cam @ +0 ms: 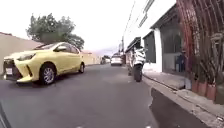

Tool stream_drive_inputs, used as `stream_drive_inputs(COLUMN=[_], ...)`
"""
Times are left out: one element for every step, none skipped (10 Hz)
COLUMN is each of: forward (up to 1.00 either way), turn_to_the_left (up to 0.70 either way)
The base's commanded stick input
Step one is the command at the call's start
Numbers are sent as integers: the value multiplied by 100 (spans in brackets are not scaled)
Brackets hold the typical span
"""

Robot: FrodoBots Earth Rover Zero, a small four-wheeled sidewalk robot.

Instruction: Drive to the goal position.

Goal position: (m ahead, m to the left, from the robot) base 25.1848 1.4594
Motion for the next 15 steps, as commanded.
stream_drive_inputs(forward=[100, 100, 100, 100, 100, 100, 100, 100, 100, 100, 100, 100, 100, 100, 100], turn_to_the_left=[1, 2, 12, 40, 40, 13, 0, 0, 0, 0, 0, 0, 0, 0, 0])
